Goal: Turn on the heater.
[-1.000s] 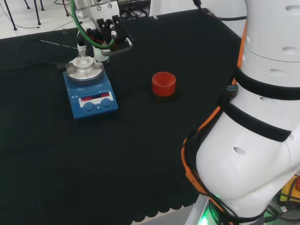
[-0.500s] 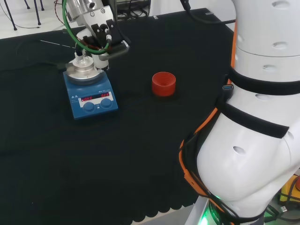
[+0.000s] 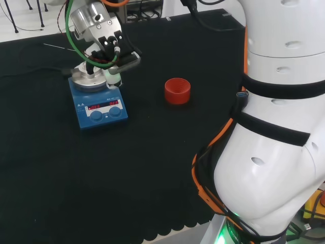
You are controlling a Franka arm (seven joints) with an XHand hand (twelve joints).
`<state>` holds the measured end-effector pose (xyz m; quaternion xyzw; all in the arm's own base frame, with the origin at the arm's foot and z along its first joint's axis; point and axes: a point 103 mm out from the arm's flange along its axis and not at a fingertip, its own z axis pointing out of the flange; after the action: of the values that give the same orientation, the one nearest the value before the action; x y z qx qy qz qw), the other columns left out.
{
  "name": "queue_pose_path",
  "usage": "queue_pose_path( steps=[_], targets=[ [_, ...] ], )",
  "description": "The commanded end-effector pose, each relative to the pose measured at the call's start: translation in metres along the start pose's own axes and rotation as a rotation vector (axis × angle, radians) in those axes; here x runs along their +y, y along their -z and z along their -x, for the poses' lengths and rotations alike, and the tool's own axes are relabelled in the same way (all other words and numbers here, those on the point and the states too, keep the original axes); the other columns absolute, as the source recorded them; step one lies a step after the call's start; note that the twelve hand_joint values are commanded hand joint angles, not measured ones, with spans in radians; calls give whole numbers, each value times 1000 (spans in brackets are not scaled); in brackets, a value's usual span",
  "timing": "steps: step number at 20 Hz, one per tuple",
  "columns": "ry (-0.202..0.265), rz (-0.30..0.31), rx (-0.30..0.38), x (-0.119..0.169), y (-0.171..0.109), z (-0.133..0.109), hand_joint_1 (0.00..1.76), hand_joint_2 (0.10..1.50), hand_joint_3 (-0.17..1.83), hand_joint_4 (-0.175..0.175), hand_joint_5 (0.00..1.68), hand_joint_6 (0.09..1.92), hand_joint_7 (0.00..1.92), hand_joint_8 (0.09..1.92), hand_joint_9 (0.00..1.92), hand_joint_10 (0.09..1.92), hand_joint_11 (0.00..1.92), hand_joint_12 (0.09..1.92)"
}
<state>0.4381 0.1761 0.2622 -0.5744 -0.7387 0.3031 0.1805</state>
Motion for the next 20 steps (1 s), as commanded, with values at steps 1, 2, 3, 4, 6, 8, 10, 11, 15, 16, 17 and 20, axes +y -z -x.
queue_pose_path(
  steps=[1,2,3,4,6,8,10,11,15,16,17,20],
  targets=[
    [4,-31,-14,9,-14,-1,1569,568,1193,-42,237,177,1906,1622,1920,1638,1828,1424],
    [5,-34,-12,11,-15,-1,1569,567,1194,-42,239,175,1906,1622,1920,1637,1827,1424],
    [6,-38,-8,12,-17,-1,1569,567,1195,-41,240,174,1906,1621,1920,1637,1826,1424],
    [9,-42,1,14,-18,-2,1569,567,1196,-41,241,173,1906,1621,1920,1636,1826,1424],
    [13,-50,0,17,-19,-4,1569,566,1197,-41,242,170,1906,1621,1920,1635,1824,1423],
    [13,-71,-18,20,-19,-17,1569,566,1198,-41,243,168,1906,1620,1920,1635,1823,1423],
    [8,-88,-37,29,-22,-28,1569,566,1200,-41,243,166,1906,1619,1920,1634,1823,1423],
    [18,-89,-31,31,-25,-27,1569,566,1200,-41,244,165,1906,1619,1920,1634,1822,1423],
    [38,-99,-15,30,-37,-11,1567,566,1203,-41,250,161,1907,1617,1920,1632,1821,1423],
    [36,-106,-15,31,-38,-10,1567,566,1204,-41,252,160,1907,1617,1920,1632,1820,1423],
    [32,-111,-17,32,-40,-10,1567,566,1205,-41,254,160,1908,1616,1920,1632,1820,1423],
    [24,-124,-16,35,-42,-11,1566,566,1206,-41,259,158,1908,1615,1920,1631,1819,1423]
  ],
)
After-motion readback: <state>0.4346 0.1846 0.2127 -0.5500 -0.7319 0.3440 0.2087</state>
